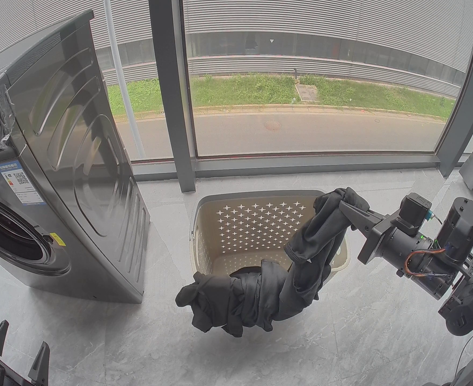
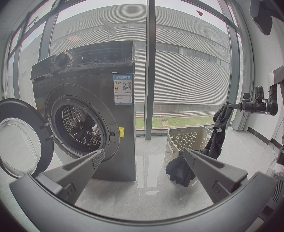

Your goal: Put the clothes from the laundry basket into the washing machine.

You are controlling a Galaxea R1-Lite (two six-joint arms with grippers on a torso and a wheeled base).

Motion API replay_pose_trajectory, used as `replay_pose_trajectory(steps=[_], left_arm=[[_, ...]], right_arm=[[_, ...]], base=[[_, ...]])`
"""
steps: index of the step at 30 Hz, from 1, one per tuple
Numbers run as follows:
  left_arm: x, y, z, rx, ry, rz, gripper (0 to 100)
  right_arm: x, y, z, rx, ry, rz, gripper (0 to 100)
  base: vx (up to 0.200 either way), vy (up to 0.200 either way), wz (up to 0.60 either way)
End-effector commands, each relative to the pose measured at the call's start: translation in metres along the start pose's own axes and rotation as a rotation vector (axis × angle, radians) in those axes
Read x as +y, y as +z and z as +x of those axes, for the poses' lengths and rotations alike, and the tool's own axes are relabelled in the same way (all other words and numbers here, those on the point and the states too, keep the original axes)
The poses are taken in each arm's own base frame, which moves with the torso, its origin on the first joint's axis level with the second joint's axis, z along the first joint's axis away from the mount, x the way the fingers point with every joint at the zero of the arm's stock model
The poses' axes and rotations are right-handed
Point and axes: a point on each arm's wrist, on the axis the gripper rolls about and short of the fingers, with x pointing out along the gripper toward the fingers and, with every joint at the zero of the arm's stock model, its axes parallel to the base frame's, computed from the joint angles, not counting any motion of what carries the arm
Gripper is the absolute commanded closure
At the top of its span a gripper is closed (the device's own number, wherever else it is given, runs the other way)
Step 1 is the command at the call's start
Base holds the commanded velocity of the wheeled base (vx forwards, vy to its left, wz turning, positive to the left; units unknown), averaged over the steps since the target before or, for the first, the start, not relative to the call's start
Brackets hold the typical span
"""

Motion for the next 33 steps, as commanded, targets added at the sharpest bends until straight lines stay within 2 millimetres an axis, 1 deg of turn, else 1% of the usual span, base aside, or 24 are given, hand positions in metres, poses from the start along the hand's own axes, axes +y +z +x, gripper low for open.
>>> replay_pose_trajectory(steps=[1,3,5,7,11,17,20,26,32,33], left_arm=[[0.0,-0.005,0.0,-0.002,-0.001,0.0,0],[0.0,-0.005,0.0,-0.002,-0.001,0.0,0],[0.0,-0.005,0.0,-0.002,-0.001,0.0,0],[0.0,-0.005,0.0,0.0,-0.001,-0.001,0],[0.0,-0.005,0.0,0.0,-0.001,0.0,0],[0.0,-0.005,0.0,0.0,-0.001,0.0,0],[0.0,-0.005,0.0,0.0,-0.003,0.0,0],[0.0,-0.005,0.0,0.0,-0.001,-0.001,0],[0.0,-0.005,0.0,0.0,-0.001,0.0,0],[0.0,-0.005,0.0,0.0,-0.001,-0.001,0]], right_arm=[[0.016,0.031,-0.008,-0.046,-0.031,-0.012,100],[0.027,0.041,-0.013,-0.052,-0.052,-0.008,100],[0.034,0.046,-0.017,-0.046,-0.067,-0.006,100],[0.036,0.051,-0.019,-0.051,-0.082,-0.008,100],[0.033,0.055,-0.018,-0.067,-0.123,-0.009,100],[0.035,0.055,-0.018,-0.07,-0.12,-0.007,100],[0.035,0.052,-0.02,-0.056,-0.12,-0.008,100],[0.035,0.045,-0.024,-0.026,-0.109,-0.024,100],[0.038,0.039,-0.028,-0.005,-0.088,-0.028,100],[0.039,0.039,-0.028,-0.006,-0.085,-0.027,100]], base=[[0.0,0.0,0.0],[0.0,0.0,0.0],[0.0,0.0,0.0],[0.0,0.0,0.0],[0.0,0.0,0.0],[0.0,0.0,0.0],[0.0,0.0,0.0],[-0.2,0.0,0.0],[0.0,0.0,0.0],[0.0,0.2,0.0]])
